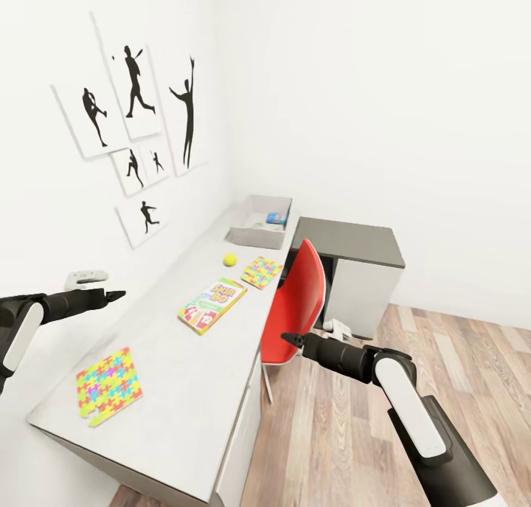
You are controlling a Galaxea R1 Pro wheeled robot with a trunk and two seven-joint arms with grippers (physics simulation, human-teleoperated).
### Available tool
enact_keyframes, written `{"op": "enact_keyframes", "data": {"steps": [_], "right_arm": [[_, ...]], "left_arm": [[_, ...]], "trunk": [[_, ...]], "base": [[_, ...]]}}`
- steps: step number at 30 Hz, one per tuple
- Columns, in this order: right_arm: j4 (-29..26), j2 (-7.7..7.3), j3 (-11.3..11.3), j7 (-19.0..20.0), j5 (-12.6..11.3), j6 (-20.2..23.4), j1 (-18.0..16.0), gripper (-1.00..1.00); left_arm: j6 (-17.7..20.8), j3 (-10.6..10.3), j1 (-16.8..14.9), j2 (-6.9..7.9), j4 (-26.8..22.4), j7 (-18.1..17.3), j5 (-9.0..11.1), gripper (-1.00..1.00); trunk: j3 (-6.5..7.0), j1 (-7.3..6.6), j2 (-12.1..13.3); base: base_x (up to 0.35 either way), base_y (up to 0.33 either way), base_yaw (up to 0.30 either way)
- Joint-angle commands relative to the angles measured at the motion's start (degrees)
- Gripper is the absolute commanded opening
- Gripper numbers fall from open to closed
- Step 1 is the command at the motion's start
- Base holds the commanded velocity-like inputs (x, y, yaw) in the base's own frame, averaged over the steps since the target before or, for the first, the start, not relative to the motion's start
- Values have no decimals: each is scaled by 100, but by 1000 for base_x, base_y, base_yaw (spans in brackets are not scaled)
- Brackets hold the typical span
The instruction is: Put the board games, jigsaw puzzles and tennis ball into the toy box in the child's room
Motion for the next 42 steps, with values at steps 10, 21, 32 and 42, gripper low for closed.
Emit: {"op": "enact_keyframes", "data": {"steps": [10,21,32,42], "right_arm": [[-8,-4,3,-60,-40,6,-6,100],[-6,-4,9,-68,-19,-60,-6,100],[-8,-6,39,-69,-12,-182,-6,100],[-8,-6,85,-72,-8,-182,-6,100]], "left_arm": [[41,9,-5,0,10,2,-2,100],[74,-33,-5,-51,240,152,-35,100],[-173,-55,-30,-497,829,1595,-174,100],[-553,-61,-39,-787,1090,2255,-220,100]], "trunk": [[-12,4,-12],[-12,4,-12],[-12,4,-12],[-12,4,-12]], "base": [[5,94,-6],[0,4,0],[0,0,0],[0,0,0]]}}
